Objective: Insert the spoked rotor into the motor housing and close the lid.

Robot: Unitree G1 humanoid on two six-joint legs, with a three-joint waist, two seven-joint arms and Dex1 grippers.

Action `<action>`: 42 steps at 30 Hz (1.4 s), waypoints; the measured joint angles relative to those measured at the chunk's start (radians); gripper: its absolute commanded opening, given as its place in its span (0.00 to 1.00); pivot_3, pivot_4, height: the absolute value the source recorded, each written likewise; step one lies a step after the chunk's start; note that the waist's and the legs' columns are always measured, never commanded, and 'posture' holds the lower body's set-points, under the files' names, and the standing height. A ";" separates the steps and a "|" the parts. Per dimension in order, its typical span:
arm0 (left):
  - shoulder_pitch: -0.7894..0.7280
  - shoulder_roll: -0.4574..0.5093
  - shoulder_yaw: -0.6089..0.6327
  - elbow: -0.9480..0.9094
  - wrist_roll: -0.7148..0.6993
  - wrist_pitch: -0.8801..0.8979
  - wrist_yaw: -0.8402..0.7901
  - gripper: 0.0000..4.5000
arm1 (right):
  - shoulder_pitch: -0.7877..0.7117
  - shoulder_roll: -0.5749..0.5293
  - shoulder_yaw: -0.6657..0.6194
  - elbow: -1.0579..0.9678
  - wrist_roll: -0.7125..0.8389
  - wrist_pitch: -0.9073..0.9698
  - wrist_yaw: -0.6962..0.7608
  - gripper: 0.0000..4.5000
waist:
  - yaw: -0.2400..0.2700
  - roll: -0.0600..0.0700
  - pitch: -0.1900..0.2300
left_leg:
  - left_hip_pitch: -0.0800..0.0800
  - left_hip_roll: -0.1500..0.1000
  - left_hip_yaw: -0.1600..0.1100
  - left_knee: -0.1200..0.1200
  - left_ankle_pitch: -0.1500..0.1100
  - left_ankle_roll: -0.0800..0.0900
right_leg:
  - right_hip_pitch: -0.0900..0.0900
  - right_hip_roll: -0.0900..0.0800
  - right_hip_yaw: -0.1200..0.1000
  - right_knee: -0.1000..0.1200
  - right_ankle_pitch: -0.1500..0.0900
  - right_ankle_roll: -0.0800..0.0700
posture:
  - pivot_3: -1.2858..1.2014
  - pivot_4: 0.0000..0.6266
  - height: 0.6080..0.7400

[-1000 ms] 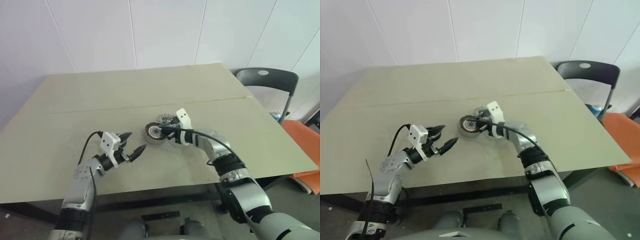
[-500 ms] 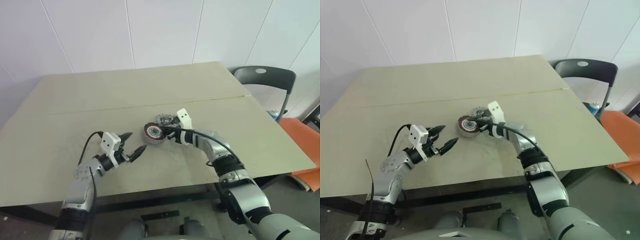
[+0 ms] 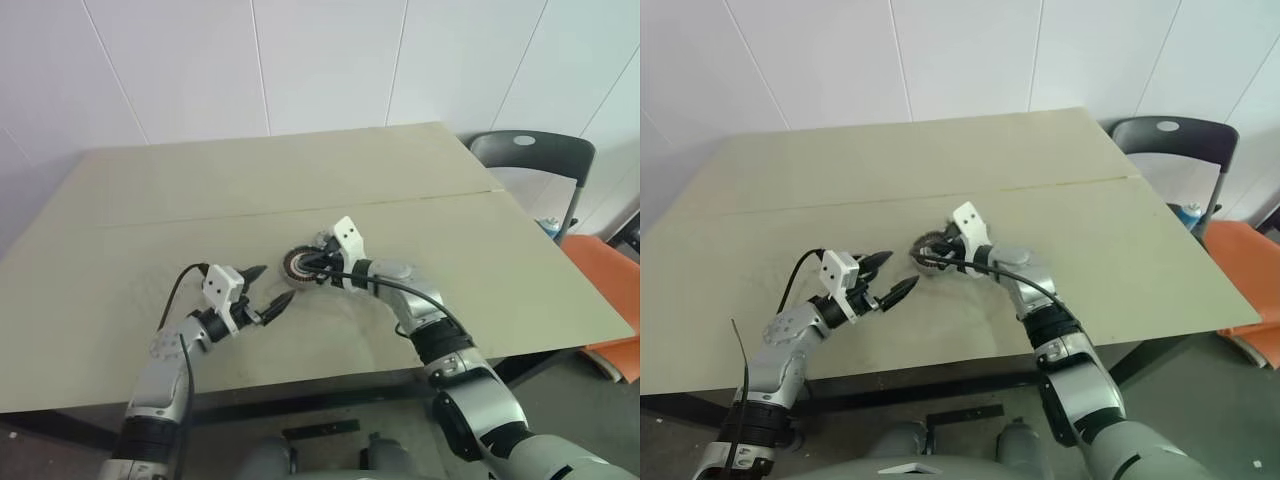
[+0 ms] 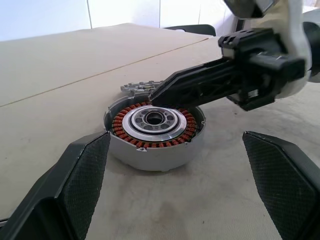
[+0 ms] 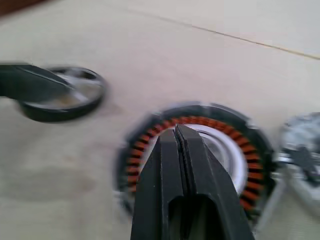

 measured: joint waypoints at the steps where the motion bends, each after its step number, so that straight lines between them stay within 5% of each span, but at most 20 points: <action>1: 0.000 0.000 0.000 0.000 0.000 0.000 0.000 1.00 | -0.001 0.002 0.003 0.008 -0.012 -0.013 -0.013 0.00 | 0.000 0.000 0.000 | 0.000 0.000 0.000 0.000 0.000 0.000 | 0.000 0.000 0.000 0.000 0.000 0.000 | 0.52 0.00 1.00; 29: 0.009 -0.010 0.000 -0.003 0.001 -0.001 0.008 1.00 | -0.049 -0.012 0.170 -0.005 -0.254 -0.036 -0.058 0.00 | -0.001 0.000 0.000 | 0.000 0.000 0.000 0.000 0.000 0.000 | 0.000 0.000 0.000 0.000 0.000 0.000 | 0.52 0.00 1.00; 42: 0.012 -0.010 0.000 -0.003 0.002 -0.014 0.007 1.00 | 0.005 -0.013 0.144 -0.124 -0.146 0.088 0.110 0.00 | -0.001 0.000 0.000 | 0.000 0.000 0.000 0.000 0.000 0.000 | 0.000 0.000 0.000 0.000 0.001 0.001 | 0.52 0.00 1.00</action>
